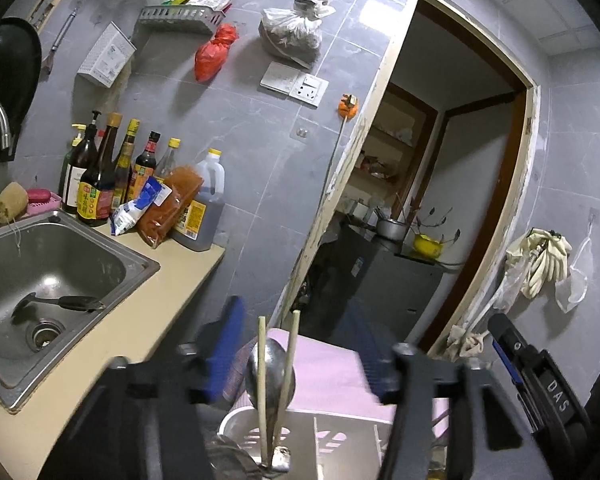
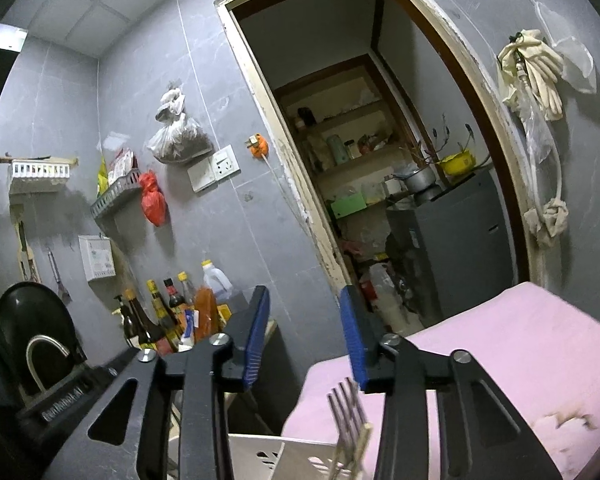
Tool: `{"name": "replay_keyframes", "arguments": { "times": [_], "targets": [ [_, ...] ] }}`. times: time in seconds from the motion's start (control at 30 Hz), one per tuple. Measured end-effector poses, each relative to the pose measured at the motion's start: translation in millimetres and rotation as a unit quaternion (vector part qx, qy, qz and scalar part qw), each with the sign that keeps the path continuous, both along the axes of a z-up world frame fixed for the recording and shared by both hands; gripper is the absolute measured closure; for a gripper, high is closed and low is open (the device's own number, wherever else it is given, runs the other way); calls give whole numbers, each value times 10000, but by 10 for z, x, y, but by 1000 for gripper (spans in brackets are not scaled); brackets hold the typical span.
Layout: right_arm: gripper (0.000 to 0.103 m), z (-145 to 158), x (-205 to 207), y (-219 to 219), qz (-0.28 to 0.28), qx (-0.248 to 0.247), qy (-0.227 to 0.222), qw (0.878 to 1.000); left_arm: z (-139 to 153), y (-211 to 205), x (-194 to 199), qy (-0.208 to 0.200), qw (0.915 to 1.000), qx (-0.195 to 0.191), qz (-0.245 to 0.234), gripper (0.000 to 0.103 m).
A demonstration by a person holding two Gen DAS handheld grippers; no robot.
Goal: Organize utensils
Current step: 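Lower the chopsticks into the caddy and open both tools, then withdraw both open tools from the caddy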
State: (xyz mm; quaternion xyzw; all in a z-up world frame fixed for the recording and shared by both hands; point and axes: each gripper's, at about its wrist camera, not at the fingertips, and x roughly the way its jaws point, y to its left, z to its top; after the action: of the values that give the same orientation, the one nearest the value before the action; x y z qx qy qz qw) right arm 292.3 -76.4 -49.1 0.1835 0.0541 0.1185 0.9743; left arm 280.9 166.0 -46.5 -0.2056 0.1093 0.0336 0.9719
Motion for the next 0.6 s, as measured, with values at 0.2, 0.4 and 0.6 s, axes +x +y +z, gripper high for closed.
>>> {"name": "replay_keyframes", "arguments": {
  "times": [0.2, 0.4, 0.6],
  "targets": [
    [61, 142, -122, -115, -45, -257, 297, 9992, 197, -103, -49, 197, 9994, 250, -162, 40],
    [59, 276, -297, -302, -134, -395, 525, 9977, 338, -246, -154, 360, 9977, 422, -378, 28],
    [50, 385, -481, -513, -253, -524, 694, 9959, 417, -417, -286, 547, 9954, 515, -595, 15]
  ]
}}
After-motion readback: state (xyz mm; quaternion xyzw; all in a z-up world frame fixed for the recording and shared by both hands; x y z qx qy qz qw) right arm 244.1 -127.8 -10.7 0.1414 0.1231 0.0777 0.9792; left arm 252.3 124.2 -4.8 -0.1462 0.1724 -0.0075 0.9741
